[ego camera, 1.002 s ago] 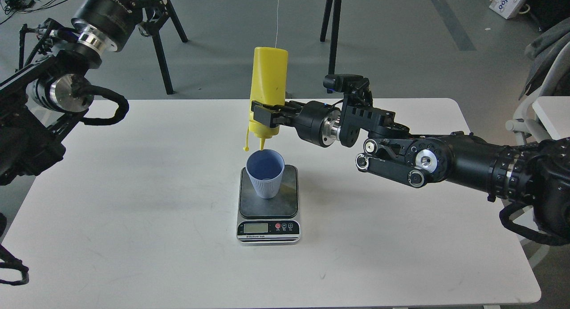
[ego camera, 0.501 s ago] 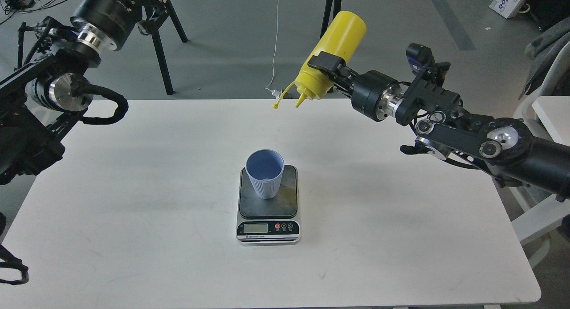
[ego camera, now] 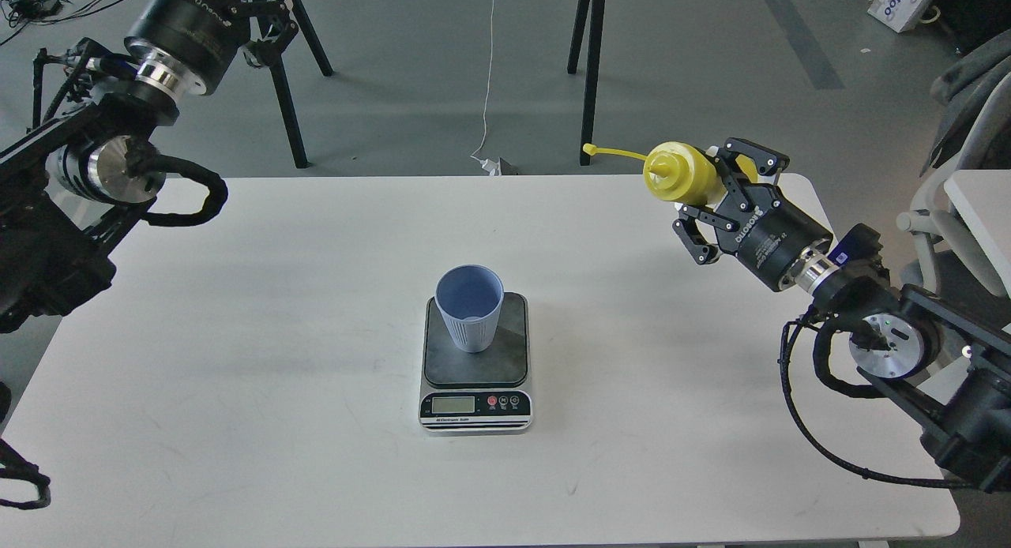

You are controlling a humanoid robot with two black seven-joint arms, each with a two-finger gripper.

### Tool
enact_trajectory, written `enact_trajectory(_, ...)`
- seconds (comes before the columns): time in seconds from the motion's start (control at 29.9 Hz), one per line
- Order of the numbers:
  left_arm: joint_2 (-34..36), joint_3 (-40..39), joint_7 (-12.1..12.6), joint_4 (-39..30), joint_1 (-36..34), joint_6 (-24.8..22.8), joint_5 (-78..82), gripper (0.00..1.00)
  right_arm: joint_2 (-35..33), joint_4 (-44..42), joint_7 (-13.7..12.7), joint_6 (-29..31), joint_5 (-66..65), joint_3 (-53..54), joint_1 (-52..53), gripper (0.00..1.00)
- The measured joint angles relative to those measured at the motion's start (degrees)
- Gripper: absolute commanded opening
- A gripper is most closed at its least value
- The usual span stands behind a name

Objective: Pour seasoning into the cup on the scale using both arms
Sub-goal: 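Turn the bottle upright and lower it back toward its spot, then set the yellow bottle on the table and open the right gripper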

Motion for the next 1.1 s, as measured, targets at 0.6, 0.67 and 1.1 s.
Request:
enact_trajectory(0.6,0.02,-1.60,0.05,0.03,1.05,0.55,-0.02,1.00,6.88,-4.63,2.72,9.65,17.98,9.34,-19.97,0.24)
enact_trajectory(0.67,0.02,-1.63,0.05,0.03,1.05,0.65,-0.02,1.00,8.26,-6.18,2.54,9.65,17.99,9.50,-20.53,0.24)
enact_trajectory(1.1,1.37,-1.74,0.05,-0.02,1.14,0.67,-0.02,1.00,12.75,-11.85,2.23,9.75,18.07,8.84,-20.97,0.55)
